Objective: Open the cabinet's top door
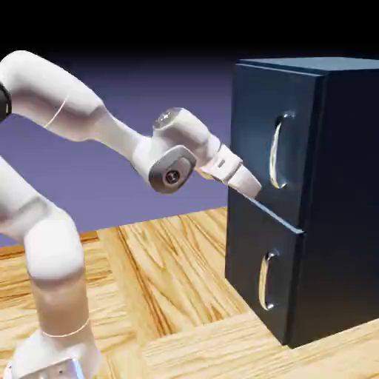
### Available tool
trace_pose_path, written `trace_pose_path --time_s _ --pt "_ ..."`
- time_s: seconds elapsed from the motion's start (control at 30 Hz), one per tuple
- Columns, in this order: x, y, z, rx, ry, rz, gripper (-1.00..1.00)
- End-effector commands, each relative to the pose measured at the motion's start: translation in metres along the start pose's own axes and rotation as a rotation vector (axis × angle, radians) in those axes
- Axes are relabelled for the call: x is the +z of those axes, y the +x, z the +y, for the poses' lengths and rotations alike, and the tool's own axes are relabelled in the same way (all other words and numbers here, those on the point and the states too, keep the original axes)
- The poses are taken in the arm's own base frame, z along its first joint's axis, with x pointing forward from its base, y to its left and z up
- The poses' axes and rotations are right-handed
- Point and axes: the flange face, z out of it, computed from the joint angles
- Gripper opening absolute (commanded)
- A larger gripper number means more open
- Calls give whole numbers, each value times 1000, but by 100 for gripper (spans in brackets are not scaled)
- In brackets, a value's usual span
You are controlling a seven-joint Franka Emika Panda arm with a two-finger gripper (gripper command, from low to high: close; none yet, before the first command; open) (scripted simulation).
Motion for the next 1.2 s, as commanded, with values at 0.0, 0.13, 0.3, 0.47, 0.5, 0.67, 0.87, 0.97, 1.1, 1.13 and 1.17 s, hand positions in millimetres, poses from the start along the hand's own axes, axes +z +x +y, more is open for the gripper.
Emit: trace_pose_path --time_s 0.0,0.13,0.3,0.47,0.5,0.67,0.87,0.97,1.1,1.13,1.17 --pt "-5 2 -3 -60 7 11 0" --pt "-24 10 -11 -297 30 60 0" --pt "-47 18 -17 -586 43 130 0" --pt "-68 24 -17 -867 37 207 0" --pt "-72 25 -17 -922 34 223 0" --pt "-89 30 -12 -1192 4 306 0" --pt "-105 36 0 -1502 -60 405 0" --pt "-110 38 8 -1651 -103 454 0" --pt "-114 41 20 -1844 -173 515 0" --pt "-115 41 23 -1891 -192 530 0" --pt "-115 42 27 -1938 -213 545 0"
